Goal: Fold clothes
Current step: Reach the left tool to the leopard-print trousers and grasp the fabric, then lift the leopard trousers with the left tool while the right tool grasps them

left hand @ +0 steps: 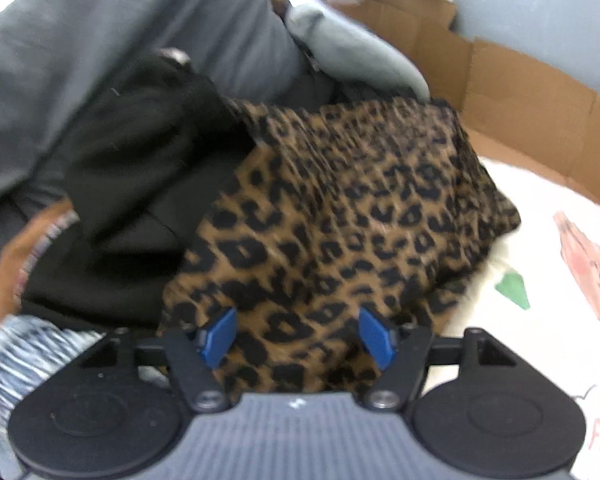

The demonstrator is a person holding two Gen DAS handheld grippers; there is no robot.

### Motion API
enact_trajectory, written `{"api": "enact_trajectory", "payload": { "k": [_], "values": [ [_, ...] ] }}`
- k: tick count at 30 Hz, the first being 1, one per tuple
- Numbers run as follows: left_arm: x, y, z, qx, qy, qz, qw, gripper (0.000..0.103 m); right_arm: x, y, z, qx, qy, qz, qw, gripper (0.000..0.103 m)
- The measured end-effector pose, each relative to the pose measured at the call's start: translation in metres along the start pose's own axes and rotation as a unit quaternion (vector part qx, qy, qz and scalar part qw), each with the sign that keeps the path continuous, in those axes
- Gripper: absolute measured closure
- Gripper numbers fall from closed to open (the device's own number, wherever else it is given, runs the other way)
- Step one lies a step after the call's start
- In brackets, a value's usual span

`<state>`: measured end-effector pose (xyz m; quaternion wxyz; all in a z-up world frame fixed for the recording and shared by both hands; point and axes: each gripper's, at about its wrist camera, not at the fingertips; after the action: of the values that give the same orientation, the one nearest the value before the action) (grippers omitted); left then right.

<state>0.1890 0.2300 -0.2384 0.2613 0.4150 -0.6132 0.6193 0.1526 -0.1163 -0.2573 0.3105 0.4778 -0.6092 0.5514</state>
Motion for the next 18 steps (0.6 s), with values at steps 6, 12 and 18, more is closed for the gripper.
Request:
{"api": "enact_trajectory", "payload": {
  "k": [6,12,18],
  "values": [
    [-0.011,-0.010,-0.019,-0.005,-0.026,0.003,0.9996,0.021,-0.004,0.008,0.001,-0.007,-0.013,-0.004,1.000,0.001],
    [-0.039,-0.016,-0.029,0.012,-0.019,-0.020,0.9995,0.030,-0.004,0.009,-0.002,-0.001,-0.021,-0.005,1.000,0.002],
    [-0.041,-0.015,-0.034,0.057,0.041,-0.037,0.9969,0.095,-0.006,0.007,-0.001,-0.007,-0.035,-0.017,0.999,0.010]
  ]
}}
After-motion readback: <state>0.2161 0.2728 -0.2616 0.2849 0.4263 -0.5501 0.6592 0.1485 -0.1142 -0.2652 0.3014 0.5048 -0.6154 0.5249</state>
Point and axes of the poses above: each gripper's, at about its wrist camera, not at the fingertips, and x roughly against the way its jaws point, z to its right, y to its underside, and after that the axes turned 8 degrees about -z, right-handed
